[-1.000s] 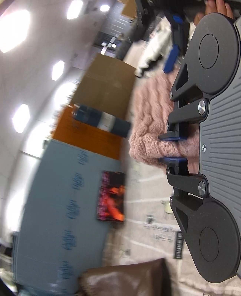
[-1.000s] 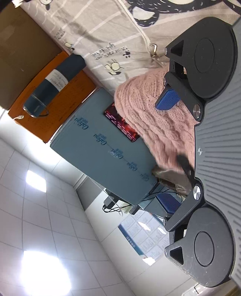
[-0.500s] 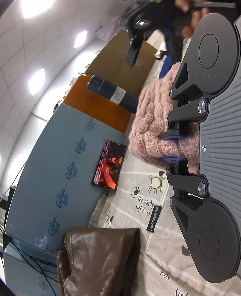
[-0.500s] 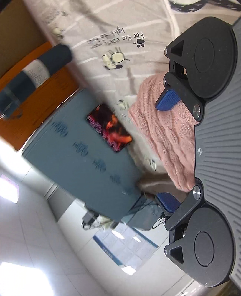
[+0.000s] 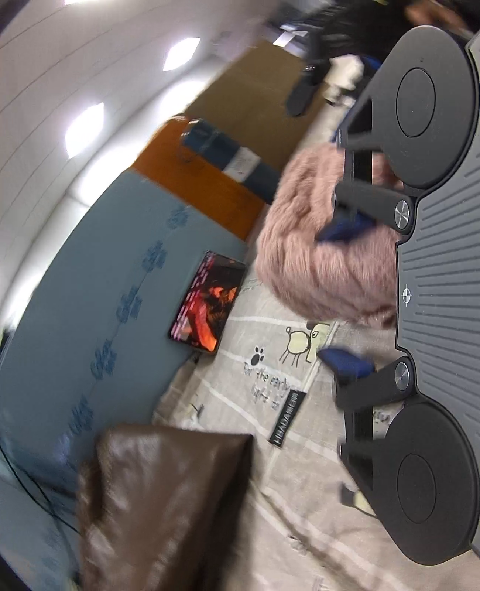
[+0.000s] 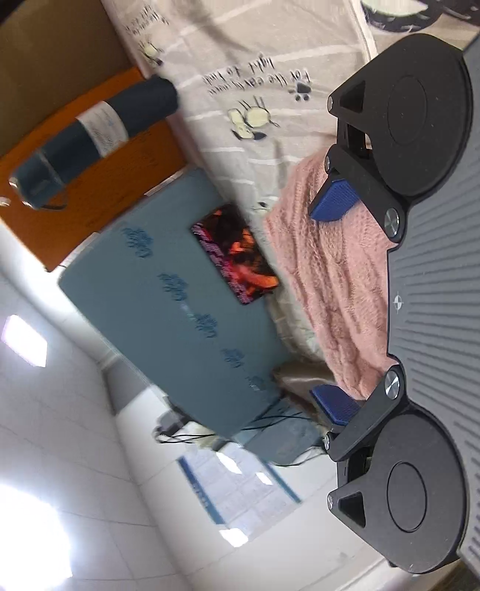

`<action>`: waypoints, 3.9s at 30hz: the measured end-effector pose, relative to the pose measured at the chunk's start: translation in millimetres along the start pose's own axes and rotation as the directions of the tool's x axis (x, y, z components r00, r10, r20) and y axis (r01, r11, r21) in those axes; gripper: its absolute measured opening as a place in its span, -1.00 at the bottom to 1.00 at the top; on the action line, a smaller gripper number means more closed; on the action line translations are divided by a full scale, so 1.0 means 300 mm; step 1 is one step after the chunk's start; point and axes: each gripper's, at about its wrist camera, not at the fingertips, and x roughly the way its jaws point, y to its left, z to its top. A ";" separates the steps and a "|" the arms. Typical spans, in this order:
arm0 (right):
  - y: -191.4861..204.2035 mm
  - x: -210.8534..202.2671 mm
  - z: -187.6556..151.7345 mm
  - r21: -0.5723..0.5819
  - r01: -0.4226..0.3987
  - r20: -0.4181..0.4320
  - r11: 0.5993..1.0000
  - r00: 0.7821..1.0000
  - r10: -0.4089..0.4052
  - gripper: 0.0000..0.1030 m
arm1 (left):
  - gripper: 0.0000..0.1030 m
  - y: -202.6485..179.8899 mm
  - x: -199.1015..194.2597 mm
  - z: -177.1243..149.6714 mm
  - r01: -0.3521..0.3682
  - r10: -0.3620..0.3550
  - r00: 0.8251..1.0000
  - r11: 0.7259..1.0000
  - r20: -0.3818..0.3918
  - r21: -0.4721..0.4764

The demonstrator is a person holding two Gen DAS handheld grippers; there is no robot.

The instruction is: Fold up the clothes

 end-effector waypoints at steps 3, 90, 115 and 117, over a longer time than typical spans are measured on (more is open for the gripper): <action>0.005 -0.041 0.000 0.026 0.061 0.056 0.998 0.996 -0.062 0.90 | 0.86 0.001 -0.031 -0.001 0.035 -0.035 0.999 0.998 0.002 -0.052; -0.688 -0.811 0.366 0.271 0.811 0.351 0.520 0.419 -0.837 0.67 | 0.83 -1.185 0.872 -0.453 0.360 -0.278 0.928 0.844 -0.249 0.397; -0.281 -0.763 0.198 0.242 0.845 0.720 0.478 0.174 -0.672 1.00 | 0.97 -0.855 0.484 -0.171 0.362 -0.396 0.918 0.805 -0.029 0.470; -0.238 -0.711 0.172 0.266 0.846 0.688 0.462 0.170 -0.706 1.00 | 0.97 -0.842 0.470 -0.171 0.358 -0.411 0.912 0.807 0.012 0.470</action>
